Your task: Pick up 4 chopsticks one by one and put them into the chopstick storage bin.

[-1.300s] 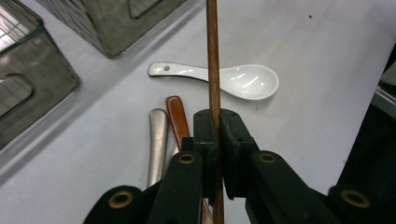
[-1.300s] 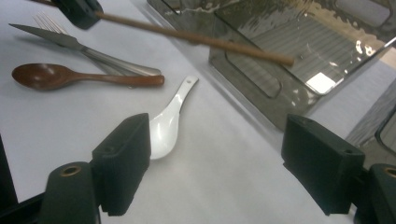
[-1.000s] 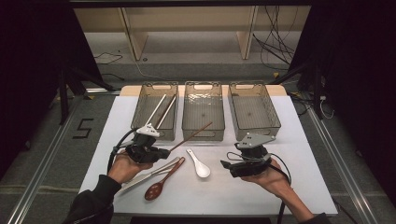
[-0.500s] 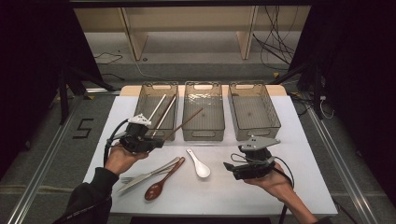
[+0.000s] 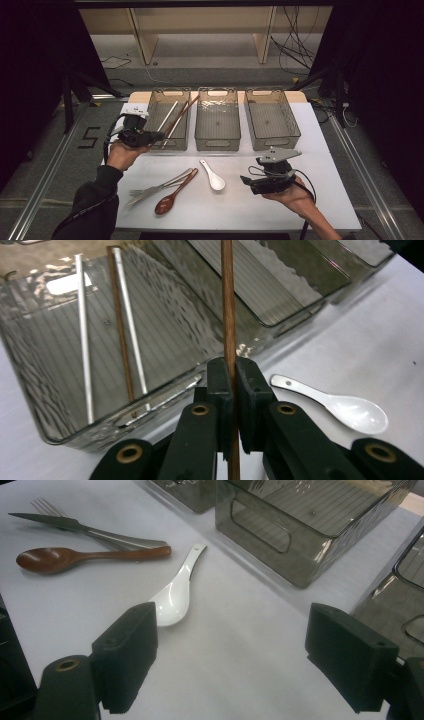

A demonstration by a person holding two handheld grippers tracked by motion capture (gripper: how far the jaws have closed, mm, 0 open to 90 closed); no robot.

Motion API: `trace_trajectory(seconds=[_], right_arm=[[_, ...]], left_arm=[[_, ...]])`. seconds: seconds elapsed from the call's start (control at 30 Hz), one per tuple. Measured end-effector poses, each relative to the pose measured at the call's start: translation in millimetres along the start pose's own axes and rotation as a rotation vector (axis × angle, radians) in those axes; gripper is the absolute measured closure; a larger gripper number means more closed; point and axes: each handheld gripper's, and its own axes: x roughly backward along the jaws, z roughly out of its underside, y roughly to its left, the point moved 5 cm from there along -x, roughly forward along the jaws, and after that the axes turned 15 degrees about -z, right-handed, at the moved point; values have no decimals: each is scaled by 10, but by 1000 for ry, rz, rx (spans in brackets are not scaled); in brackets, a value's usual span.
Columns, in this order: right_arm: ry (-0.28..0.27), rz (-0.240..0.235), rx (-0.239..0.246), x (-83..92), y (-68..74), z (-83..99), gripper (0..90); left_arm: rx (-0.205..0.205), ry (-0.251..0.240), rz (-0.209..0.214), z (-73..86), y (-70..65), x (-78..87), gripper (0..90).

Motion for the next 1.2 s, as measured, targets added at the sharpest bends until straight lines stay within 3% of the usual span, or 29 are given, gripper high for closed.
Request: trace_trajectory(seconds=[0.47, 0.97, 1.2], right_arm=[[-3, -9, -6, 15, 17, 16, 214], [-3, -24, 1, 13, 36, 14, 218], [-1, -32, 13, 13, 43, 10, 221]], left_arm=[[66, 38, -92, -189, 290, -247, 855], [127, 86, -168, -261, 444, -528, 855], [107, 135, -199, -238, 457, -663, 845]])
